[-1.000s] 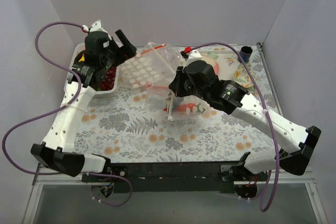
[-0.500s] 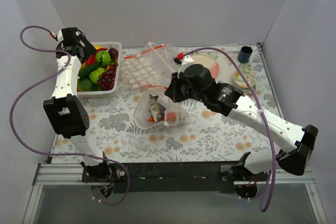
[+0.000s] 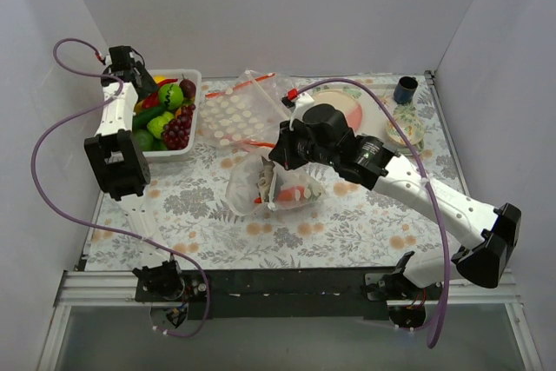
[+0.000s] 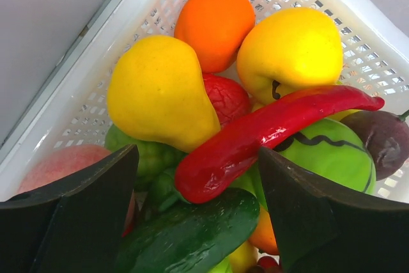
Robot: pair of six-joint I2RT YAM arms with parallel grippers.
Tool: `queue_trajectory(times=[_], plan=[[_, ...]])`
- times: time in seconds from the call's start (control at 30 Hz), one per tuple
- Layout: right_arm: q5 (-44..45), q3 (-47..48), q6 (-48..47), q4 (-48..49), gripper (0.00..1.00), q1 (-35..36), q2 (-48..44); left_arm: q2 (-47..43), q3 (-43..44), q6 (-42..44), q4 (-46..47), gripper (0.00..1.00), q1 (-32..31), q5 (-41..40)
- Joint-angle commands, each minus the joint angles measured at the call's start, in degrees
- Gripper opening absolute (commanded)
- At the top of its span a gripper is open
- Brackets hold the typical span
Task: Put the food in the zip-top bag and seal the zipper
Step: Pick up the fake fruit from the bin.
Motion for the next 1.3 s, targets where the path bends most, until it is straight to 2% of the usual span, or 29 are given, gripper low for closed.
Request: queue_trajectory(times=[0.0, 0.17, 0.3, 0.5, 0.67, 0.93, 1.07, 1.27], plan=[[-1.95, -0.19, -1.11, 3.99, 0.01, -0.36, 0.73, -2.65, -1.33, 2.38, 1.80, 0.74, 0.14, -0.85], [-1.78, -0.71, -0.84, 4.34, 0.01, -0.45, 0.73, -2.91, -2.20, 1.76, 2.24, 0.73, -0.21, 0.56], [-1.86, -0.45, -0.58, 4.43, 0.01, -0.45, 1.08, -6.77, -7.12, 1.85, 5.49, 0.74, -0.74, 0.73], [-3.52, -0.01, -0.32, 4.26, 0.01, -0.45, 2.05, -7.66, -6.52, 2.82, 5.50, 0.74, -0.82, 1.26], [-3.62, 1.04, -0.32, 3.56, 0.01, -0.45, 2.49, -11.35, -11.26, 2.20, 8.31, 0.76, -1.09, 1.52], [-3.36, 1.22, -0.14, 3.38, 0.01, -0.36, 3.02, -13.98, -9.07, 2.11, 9.45, 0.82, -1.44, 4.42], [-3.10, 1.75, -0.14, 3.20, 0.01, -0.45, 3.10, -12.76, -7.13, 3.25, 8.05, 0.83, -3.63, 4.78], [-2.92, 1.75, -0.05, 3.02, 0.01, -0.45, 3.28, -8.46, -2.13, 1.59, 2.95, 0.84, -8.99, -3.47]])
